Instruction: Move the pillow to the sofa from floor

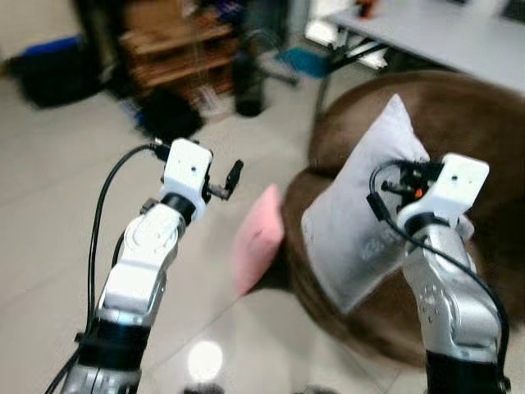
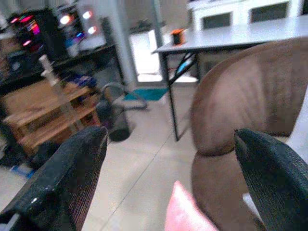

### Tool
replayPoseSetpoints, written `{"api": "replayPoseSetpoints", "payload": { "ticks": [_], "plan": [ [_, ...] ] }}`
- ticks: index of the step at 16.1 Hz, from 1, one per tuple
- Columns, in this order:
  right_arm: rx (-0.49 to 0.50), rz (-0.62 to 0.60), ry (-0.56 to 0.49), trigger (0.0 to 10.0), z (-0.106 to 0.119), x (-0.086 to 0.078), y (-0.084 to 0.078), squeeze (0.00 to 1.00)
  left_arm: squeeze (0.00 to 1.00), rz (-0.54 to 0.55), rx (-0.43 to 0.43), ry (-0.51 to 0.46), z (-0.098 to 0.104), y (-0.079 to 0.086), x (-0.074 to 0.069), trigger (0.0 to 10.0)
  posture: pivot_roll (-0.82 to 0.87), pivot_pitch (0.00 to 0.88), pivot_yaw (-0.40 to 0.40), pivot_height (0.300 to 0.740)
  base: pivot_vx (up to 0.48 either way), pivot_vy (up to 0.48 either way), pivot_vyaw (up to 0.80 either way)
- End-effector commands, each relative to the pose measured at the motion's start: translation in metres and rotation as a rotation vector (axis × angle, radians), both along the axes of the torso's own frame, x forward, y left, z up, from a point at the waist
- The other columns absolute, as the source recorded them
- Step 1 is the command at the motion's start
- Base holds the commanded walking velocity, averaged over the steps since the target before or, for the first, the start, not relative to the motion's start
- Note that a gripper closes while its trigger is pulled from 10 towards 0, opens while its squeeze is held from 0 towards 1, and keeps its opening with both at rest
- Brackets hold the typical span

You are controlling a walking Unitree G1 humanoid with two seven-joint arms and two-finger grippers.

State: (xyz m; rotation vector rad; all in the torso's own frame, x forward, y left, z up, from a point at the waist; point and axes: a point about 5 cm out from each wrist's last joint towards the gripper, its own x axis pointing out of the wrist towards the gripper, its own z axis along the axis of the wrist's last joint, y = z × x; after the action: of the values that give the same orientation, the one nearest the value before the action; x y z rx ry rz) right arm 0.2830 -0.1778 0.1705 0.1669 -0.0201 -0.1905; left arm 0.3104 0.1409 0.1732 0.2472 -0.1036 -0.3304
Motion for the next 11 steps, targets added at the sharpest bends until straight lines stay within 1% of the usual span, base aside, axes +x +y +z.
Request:
{"api": "replayPoseSetpoints", "payload": {
  "ticks": [1, 4, 11],
  "plan": [
    [-0.005, -0.017, -0.041, 10.0, 0.0088, -0.0015, -0.0031, 0.0, 0.0, -0.023, 0.006, -0.01, 0.0042, -0.0051, 0.0036, 10.0, 0.04, 0.021, -0.035, 0.74, 0.315, 0.0, -0.8],
    [-0.005, -0.011, -0.03, 10.0, 0.0052, -0.0015, -0.0025, 0.0, 0.0, -0.036, 0.034, -0.019, 0.0035, -0.0054, 0.0053, 10.0, 0.04, 0.022, -0.028, 0.74, 0.321, 0.0, -0.8],
    [-0.003, 0.001, -0.015, 10.0, 0.0003, -0.0011, -0.002, 0.0, 0.0, -0.047, 0.043, -0.013, 0.0016, -0.0045, 0.0026, 10.0, 0.05, 0.03, -0.037, 0.74, 0.32, 0.0, -0.8]
  ]
}}
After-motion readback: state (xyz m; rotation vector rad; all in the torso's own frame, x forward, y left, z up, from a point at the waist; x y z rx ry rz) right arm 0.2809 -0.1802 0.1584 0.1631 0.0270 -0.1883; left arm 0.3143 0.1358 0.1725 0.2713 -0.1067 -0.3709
